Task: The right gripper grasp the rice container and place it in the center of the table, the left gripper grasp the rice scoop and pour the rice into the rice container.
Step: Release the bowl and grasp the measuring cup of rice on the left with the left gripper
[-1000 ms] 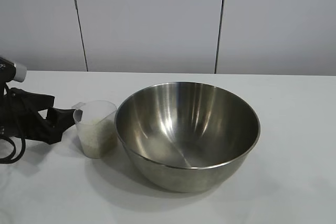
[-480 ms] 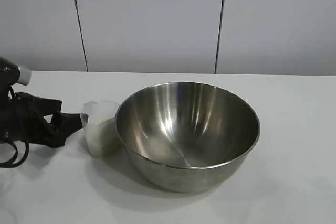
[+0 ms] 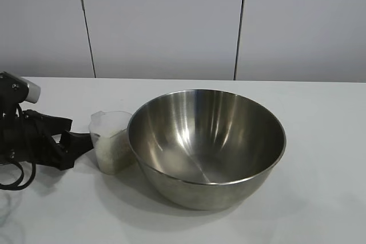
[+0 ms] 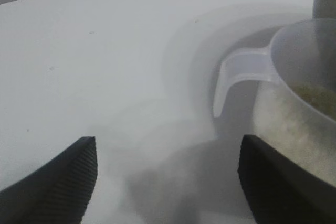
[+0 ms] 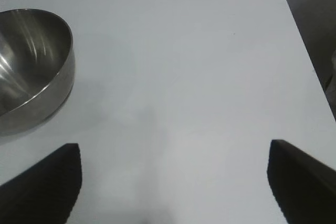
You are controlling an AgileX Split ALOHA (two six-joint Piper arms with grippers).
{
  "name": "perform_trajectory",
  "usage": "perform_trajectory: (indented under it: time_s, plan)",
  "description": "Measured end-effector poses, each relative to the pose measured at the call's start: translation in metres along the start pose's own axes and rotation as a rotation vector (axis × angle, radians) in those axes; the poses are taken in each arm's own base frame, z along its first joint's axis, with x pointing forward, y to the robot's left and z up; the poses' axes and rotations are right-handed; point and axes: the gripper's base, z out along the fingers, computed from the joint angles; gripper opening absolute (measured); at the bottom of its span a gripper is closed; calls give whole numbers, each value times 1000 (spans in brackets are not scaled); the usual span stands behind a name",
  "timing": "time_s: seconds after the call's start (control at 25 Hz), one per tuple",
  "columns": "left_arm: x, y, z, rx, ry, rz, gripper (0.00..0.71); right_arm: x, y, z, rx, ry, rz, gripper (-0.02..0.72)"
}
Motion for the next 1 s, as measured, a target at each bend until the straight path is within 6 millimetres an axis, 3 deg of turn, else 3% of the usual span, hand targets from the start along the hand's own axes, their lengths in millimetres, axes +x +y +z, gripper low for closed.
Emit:
perform_trajectory:
  time_s: [0.68,0.8,1.0]
  plan:
    - [-9,7,9,13,-42,-36,535,0,0,0,0,0,0,660]
    - [-9,7,9,10,-41,-39,447,0,0,0,0,-1,0,660]
    - [-9,7,9,10,-41,-40,182,0,0,0,1,-1,0,660]
